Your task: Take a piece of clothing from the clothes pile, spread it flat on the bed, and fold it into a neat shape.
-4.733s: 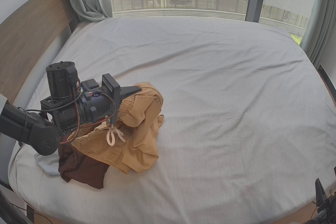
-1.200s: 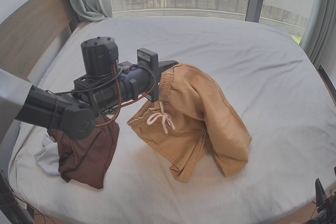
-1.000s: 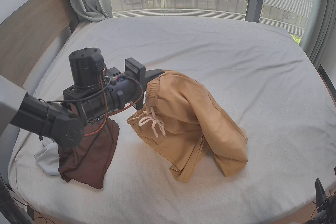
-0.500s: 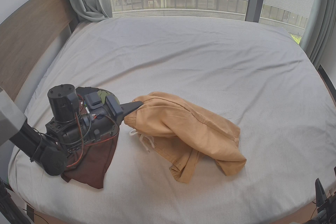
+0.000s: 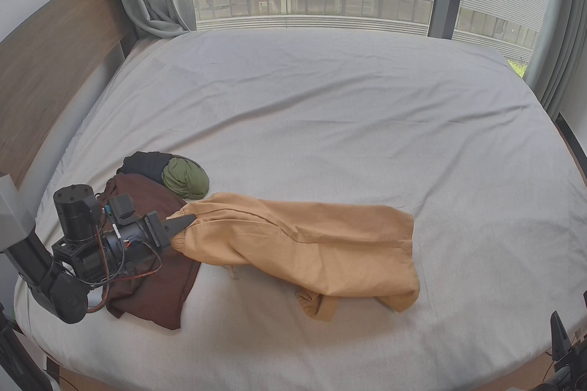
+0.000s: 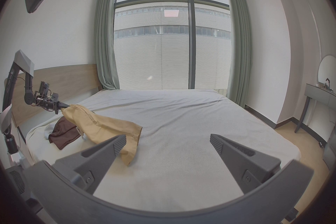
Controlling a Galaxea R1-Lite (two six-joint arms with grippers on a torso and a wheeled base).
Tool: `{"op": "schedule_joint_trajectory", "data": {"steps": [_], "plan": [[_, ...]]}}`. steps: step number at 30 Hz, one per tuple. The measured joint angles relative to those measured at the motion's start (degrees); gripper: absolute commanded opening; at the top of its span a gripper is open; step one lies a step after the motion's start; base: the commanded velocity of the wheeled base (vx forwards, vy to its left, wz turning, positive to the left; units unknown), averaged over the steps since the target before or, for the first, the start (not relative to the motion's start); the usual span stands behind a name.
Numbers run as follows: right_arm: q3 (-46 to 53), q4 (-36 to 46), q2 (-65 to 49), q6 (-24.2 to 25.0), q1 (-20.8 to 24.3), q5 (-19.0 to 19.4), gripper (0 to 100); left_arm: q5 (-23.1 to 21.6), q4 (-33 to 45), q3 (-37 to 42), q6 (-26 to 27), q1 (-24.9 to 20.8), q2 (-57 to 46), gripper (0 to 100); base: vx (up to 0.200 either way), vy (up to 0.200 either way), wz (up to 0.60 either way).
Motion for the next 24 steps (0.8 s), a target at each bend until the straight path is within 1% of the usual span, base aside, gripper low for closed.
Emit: {"op": "schedule_joint_trajectory", "data": {"steps": [4,7,9,13,16,18,22,24], "plan": [[0.0,-0.02,0.0,0.0,0.0,0.0,100,-2.27,-2.13,3.17,4.85,2.57,0.44,0,0.0,0.0,0.0],[0.0,-0.02,0.0,0.0,0.0,0.0,100,-3.39,-3.34,4.99,8.66,3.45,1.05,0,0.0,0.0,0.0],[0.0,0.0,0.0,0.0,-0.01,0.0,100,-3.79,-4.21,6.28,9.96,3.62,1.66,0,0.0,0.0,0.0],[0.0,0.0,0.0,0.0,-0.09,0.0,100,-3.94,-6.24,7.75,10.18,2.43,3.22,0,0.0,0.0,0.0],[0.0,0.0,0.0,-0.02,-0.09,0.02,100,-3.8,-9.91,8.18,9.8,1.63,4.33,0,0.0,0.0,0.0],[0.0,0.0,0.0,-0.02,-0.09,0.0,100,-3.69,-11.82,8.39,8.66,1.06,5.01,0,0.0,0.0,0.0],[0.0,-0.02,0.0,0.56,-0.06,-0.13,100,-3.44,-15.06,8.57,4.63,-0.57,6.34,0,0.0,0.0,0.0],[0.0,-0.13,0.0,0.91,0.02,-0.35,100,-3.3,-15.48,8.55,4.16,-1.18,6.8,0,0.0,0.0,0.0]]}}
